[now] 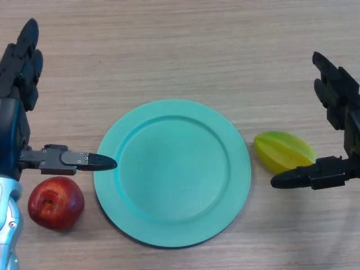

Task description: Pick up the yellow starfruit and place it on the plate

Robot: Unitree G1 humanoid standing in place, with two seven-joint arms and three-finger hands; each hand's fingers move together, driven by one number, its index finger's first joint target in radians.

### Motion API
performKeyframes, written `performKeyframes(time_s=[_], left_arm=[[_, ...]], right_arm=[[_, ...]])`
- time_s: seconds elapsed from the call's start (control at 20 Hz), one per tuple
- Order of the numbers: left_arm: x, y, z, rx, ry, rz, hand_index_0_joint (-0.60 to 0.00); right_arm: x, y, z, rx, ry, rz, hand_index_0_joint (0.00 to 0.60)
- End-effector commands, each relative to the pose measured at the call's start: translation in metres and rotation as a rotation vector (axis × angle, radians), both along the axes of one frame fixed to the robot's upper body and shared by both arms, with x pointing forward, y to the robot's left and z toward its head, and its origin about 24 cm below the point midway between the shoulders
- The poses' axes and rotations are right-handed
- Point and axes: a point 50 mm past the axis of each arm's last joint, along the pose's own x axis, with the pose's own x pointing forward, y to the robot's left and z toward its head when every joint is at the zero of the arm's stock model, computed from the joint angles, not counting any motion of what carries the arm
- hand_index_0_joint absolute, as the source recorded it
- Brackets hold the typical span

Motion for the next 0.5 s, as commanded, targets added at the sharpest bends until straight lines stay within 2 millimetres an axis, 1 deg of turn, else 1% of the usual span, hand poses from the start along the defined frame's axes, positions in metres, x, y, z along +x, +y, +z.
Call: performKeyframes(time_s=[0.05, 0.3, 0.5], left_arm=[[-0.009, 0.002, 0.028, 0.04, -0.173, -0.014, 0.0], [-0.012, 0.003, 0.03, 0.036, -0.203, -0.007, 0.0], [-0.013, 0.0, 0.03, 0.025, -0.207, -0.021, 0.0]], right_arm=[[-0.002, -0.007, 0.034, -0.06, -0.231, -0.014, 0.0], [0.013, -0.005, 0.015, -0.147, -0.223, -0.018, 0.0], [0.023, -0.004, -0.003, -0.179, -0.219, -0.025, 0.0]])
